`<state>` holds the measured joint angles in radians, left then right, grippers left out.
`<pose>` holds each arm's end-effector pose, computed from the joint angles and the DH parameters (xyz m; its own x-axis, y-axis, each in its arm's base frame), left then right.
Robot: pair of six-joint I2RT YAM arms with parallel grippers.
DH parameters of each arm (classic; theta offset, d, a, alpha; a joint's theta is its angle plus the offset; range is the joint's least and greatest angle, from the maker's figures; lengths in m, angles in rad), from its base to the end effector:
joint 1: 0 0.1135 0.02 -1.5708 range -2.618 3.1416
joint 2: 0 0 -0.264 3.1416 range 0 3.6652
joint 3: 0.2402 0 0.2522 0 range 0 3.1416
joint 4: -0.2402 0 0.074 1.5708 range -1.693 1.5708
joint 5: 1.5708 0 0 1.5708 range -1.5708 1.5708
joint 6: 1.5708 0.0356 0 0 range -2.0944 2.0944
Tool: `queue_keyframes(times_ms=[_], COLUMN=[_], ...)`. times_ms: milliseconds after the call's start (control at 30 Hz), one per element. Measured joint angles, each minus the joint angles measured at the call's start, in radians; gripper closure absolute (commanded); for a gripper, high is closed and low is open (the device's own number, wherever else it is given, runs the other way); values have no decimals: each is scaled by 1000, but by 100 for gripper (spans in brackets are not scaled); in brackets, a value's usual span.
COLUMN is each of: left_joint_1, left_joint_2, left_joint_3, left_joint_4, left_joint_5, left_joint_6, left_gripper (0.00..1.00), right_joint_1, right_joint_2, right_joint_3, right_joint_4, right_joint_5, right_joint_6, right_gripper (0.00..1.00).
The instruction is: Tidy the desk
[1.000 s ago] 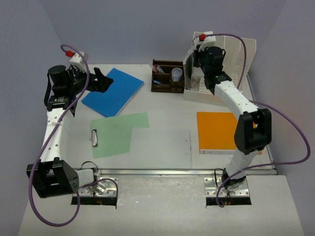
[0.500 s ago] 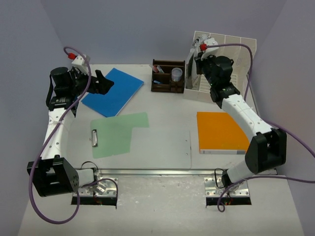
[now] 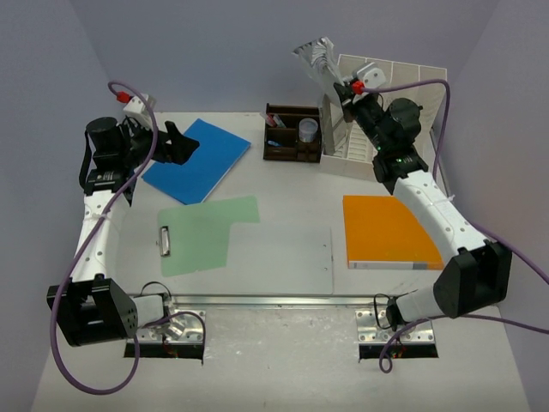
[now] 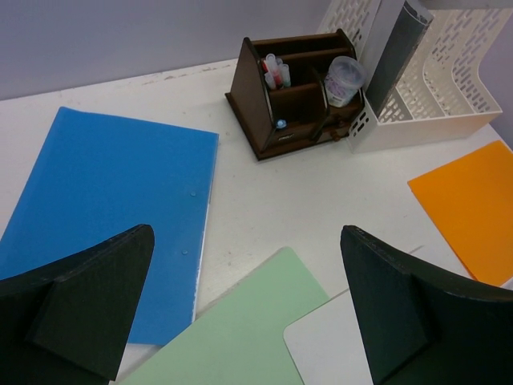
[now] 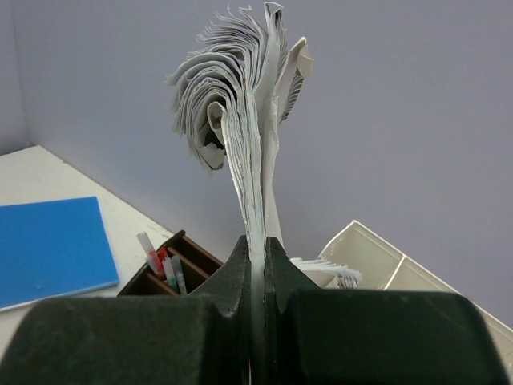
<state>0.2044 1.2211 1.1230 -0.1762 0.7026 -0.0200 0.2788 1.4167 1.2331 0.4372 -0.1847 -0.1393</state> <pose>0.2755 0.0336 0.3698 -0.2743 -0.0724 -0.9589 0.4488 0.8723 -0.1943 0.3220 0.0990 0.4160 0.3002 -0.0560 -0.9522 -0.4037 0.8970 -0.1800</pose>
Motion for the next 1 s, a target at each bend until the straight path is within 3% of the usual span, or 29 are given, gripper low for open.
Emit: queue_keyframes(times_ms=[267,533,1000], left_joint_1=[0,0,0], left_joint_2=[-36,-28,-17], left_joint_3=[-27,-28,-28], left_joint_4=[-2,7,15], left_joint_5=[-3,-1,-3], left_joint_6=[38,22,10], left_gripper=[0,0,0], right_joint_1=[-9,-18,-109], right_joint_2=[51,-20,13], right_joint_3=[0,-51,-154], right_joint_4=[39,40,144], right_joint_5=[54,169,176], right_joint_6=[-12,15,67], right_gripper=[100,100,100])
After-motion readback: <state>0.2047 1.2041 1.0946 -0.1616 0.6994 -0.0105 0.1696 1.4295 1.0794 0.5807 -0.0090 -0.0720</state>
